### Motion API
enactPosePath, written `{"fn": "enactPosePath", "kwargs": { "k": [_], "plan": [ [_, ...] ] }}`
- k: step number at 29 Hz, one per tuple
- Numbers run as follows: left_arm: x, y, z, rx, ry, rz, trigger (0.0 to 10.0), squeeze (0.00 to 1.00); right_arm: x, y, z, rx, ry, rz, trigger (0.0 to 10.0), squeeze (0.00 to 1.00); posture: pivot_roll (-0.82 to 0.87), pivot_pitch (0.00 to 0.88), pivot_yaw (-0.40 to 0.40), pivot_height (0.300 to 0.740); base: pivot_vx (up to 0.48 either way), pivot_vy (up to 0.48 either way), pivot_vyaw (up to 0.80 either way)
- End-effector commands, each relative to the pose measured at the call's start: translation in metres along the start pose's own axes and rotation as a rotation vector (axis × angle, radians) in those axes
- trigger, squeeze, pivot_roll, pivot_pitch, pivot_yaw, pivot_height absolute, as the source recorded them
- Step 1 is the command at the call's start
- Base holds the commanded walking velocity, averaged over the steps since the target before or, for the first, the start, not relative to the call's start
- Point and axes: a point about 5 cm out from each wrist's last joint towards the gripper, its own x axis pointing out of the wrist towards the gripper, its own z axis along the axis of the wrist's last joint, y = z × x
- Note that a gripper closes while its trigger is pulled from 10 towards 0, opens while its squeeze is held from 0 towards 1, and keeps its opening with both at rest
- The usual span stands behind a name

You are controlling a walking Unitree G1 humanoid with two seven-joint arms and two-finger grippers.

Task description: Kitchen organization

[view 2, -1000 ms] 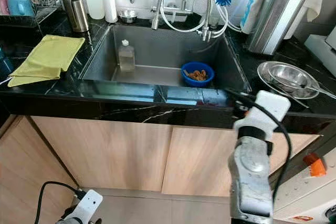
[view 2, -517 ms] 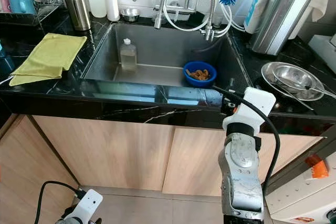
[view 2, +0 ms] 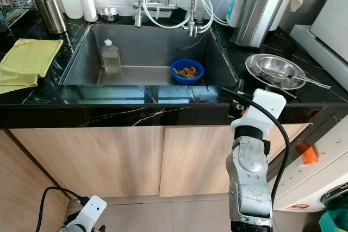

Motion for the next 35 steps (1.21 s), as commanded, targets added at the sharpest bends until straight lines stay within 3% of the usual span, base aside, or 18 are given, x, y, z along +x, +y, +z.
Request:
{"fn": "enactPosePath", "kwargs": {
  "k": [1, 28, 35],
  "plan": [
    [-0.0005, 0.0003, -0.0038, 0.005, 0.021, -0.002, 10.0, 0.0, 0.0008, 0.0006, 0.0002, 0.014, -0.001, 0.002, 10.0, 0.0, 0.1, 0.045, -0.093, 0.74, 0.255, 0.0, 0.0],
    [-0.0016, -0.001, -0.0099, 0.0, 0.04, -0.003, 10.0, 0.0, 0.0014, 0.0069, 0.0022, 0.019, -0.016, 0.039, 10.0, 0.0, 0.11, 0.049, -0.093, 0.74, 0.279, 0.0, -0.24],
    [-0.0017, -0.0013, -0.0108, 0.0, 0.043, -0.004, 10.0, 0.0, 0.0013, 0.0075, 0.001, 0.02, -0.009, 0.044, 10.0, 0.0, 0.1, 0.052, -0.093, 0.74, 0.0, 0.0, 0.0]
  ]
}}
